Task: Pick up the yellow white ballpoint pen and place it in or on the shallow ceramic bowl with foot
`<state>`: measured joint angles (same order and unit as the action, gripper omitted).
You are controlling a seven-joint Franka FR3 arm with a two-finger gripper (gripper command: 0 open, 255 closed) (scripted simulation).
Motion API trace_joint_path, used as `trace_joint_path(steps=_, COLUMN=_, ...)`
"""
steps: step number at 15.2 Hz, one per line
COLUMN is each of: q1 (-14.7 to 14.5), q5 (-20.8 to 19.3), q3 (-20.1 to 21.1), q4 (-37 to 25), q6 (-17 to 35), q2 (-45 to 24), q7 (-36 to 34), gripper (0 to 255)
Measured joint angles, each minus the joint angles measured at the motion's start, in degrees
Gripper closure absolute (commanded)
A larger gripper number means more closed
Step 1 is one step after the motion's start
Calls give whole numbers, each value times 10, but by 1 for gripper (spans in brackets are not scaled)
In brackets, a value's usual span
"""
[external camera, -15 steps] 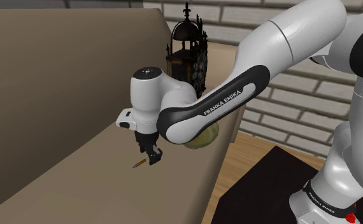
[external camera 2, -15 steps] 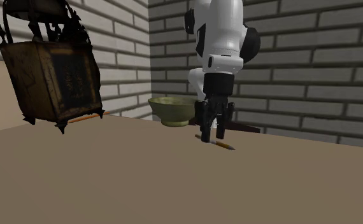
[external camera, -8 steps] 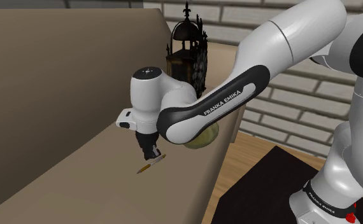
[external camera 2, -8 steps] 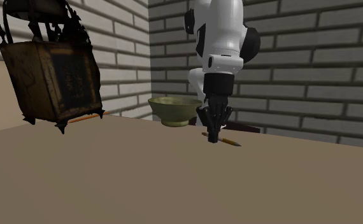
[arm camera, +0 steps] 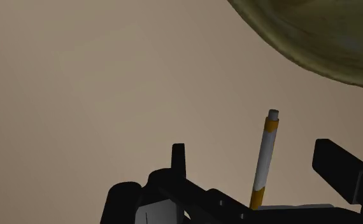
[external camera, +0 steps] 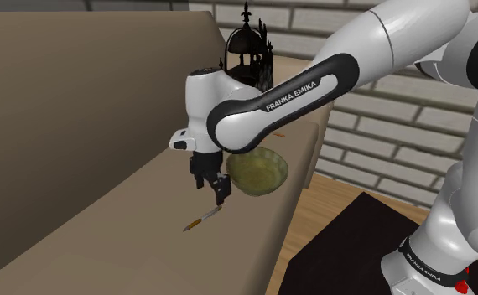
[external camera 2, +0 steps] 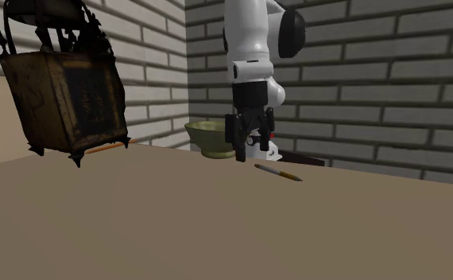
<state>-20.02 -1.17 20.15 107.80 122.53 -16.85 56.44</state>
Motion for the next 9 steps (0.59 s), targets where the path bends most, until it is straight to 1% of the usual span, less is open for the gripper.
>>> trace_joint_path(steps=1, q1=15, q5=22, q3=3, q4=-6, q6=-31, q2=6, q7=33, gripper=0)
trace_joint_path(steps=2, q1=23, q5=33, q3=4, q4=-10, q6=-45, q2=5, q7=52, gripper=0)
trace_joint_path(steps=3, q1=26, q5=39, q3=5, q4=-8, q6=-49, q2=4, q7=60, gripper=0)
trace_joint_path(steps=9, q1=27, q5=41, q3=5, q4=16, q6=-18, q2=-10, q7=68, gripper=0)
